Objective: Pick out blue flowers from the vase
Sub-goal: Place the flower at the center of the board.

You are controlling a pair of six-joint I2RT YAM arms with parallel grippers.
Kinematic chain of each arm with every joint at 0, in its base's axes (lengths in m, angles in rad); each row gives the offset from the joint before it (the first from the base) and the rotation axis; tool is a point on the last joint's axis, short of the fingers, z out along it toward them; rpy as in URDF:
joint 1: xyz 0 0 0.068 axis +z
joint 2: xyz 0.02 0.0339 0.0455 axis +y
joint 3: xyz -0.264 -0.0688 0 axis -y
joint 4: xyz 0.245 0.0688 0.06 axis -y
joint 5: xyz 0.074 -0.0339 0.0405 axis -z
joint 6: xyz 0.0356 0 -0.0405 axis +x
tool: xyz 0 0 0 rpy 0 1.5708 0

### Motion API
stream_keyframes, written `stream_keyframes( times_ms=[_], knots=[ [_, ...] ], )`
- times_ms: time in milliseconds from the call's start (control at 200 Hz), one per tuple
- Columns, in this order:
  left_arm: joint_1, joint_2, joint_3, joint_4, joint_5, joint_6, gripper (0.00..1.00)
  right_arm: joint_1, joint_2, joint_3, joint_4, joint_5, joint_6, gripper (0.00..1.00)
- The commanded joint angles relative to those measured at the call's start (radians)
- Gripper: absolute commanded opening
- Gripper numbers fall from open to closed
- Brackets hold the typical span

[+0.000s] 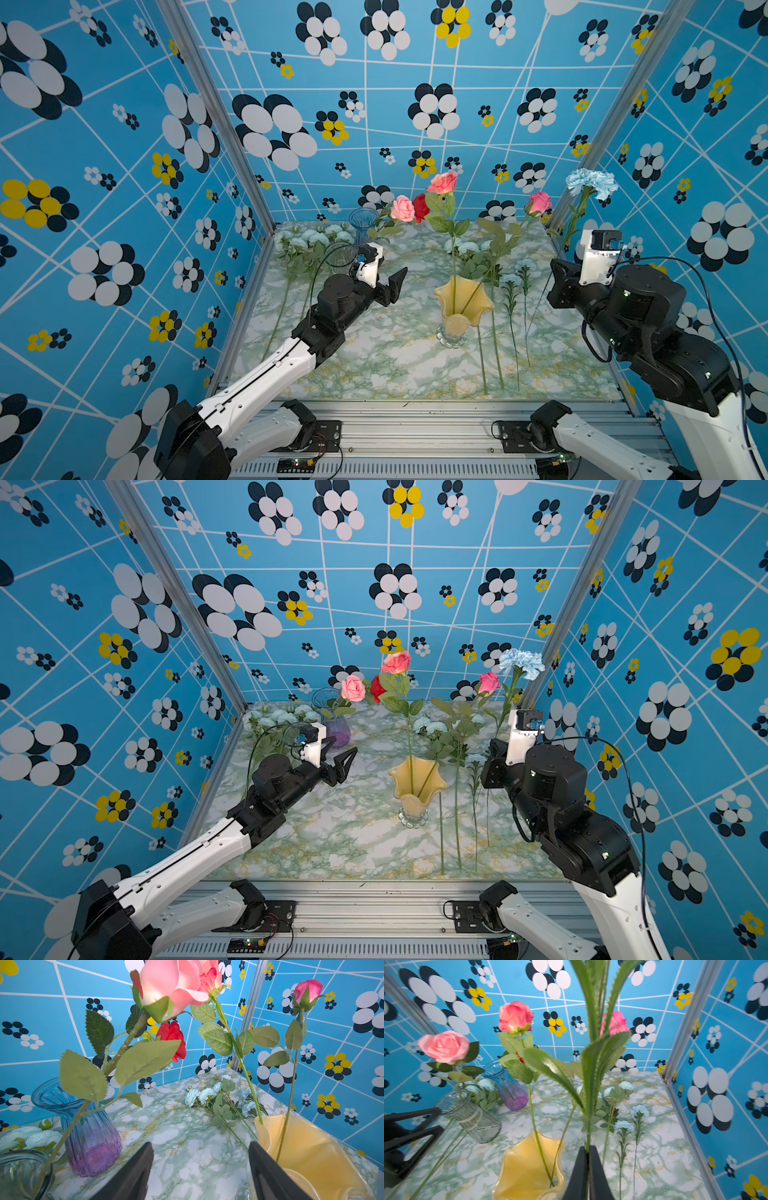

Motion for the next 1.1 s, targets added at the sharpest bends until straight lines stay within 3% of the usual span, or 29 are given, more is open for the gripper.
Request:
stream_keyframes(
  times_ms=[0,185,335,505,595,789,1094],
  knots=[
    [0.011,-0.042,-0.019,-0.004,-0.004,0.019,0.75,0.001,-0.004,-0.050,-0.123,0.188,0.018,0.00],
    [0.019,-0.080,-0.012,-0.069,-0.032,0.045,0.75,-0.022,-0.023,-0.180,-0.091,0.237,0.019,0.00],
    [0.024,-0.108,-0.036,-0.053,-0.060,0.044,0.75,-0.148,0.007,-0.266,-0.053,0.212,0.009,0.00],
    [0.032,-0.104,-0.032,-0.074,-0.076,0.055,0.75,-0.385,0.087,-0.388,0.065,-0.033,-0.018,0.00],
    [0.042,-0.107,-0.032,-0.088,-0.081,0.056,0.75,-0.475,0.131,-0.446,0.137,-0.086,-0.046,0.00],
    [0.050,-0.140,-0.039,-0.110,-0.096,0.067,0.76,-0.518,0.264,-0.448,0.236,-0.115,-0.105,0.00],
    [0.084,-0.219,-0.087,-0.095,-0.130,0.041,0.75,-0.599,0.622,-0.333,0.319,-0.140,-0.177,0.00]
  ],
)
